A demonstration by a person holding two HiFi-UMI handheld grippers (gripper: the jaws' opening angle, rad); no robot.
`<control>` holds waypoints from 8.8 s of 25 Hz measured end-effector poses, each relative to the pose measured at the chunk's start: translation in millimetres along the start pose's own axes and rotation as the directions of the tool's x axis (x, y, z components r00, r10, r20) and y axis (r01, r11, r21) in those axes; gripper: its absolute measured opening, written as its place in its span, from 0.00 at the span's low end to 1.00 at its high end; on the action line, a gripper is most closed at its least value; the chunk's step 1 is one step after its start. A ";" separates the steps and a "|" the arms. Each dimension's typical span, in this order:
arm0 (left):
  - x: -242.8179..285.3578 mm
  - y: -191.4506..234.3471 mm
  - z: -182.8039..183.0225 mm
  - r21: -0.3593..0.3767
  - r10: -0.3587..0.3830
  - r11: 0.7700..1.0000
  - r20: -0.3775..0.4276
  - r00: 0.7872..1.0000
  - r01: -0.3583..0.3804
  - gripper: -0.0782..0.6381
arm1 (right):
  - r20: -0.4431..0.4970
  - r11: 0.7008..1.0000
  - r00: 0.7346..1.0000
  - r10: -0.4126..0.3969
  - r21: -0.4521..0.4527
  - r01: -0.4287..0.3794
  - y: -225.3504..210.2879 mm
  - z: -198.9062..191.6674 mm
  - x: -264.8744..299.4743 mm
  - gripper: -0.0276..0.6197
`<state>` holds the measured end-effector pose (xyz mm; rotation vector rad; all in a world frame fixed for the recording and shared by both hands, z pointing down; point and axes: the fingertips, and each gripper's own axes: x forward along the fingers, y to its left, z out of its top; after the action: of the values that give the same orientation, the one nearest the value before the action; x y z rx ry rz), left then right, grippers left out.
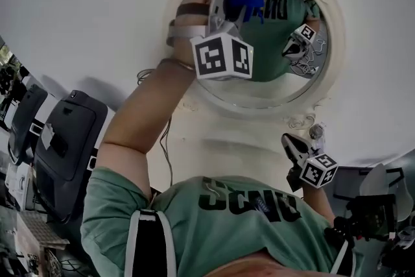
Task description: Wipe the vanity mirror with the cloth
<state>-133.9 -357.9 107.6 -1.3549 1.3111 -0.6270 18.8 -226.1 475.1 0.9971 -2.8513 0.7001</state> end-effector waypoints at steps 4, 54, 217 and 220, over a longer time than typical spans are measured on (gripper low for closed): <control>18.3 13.3 -5.1 0.049 0.033 0.998 -0.046 0.998 -0.030 0.23 | 0.004 1.000 1.000 -0.007 0.006 0.007 -1.6 0.5 -3.8 0.05; -140.4 -482.3 -127.6 0.201 -0.644 0.719 -0.167 0.746 0.666 0.21 | -0.059 0.999 0.998 -0.017 0.027 0.019 3.1 -16.5 2.9 0.05; -77.2 -363.4 56.7 0.096 -0.575 0.817 0.082 0.814 0.568 0.22 | 0.043 0.973 0.978 -0.202 0.120 0.196 -19.6 -30.2 -111.4 0.05; -41.2 -243.7 106.0 0.059 -0.402 0.916 0.153 0.903 0.398 0.22 | 0.064 0.976 0.981 -0.185 0.130 0.176 -21.4 -28.0 -112.2 0.05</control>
<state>35.5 -335.3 315.3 -1.6344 0.8935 -0.7897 117.6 -163.6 488.3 1.3088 -2.7600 0.8469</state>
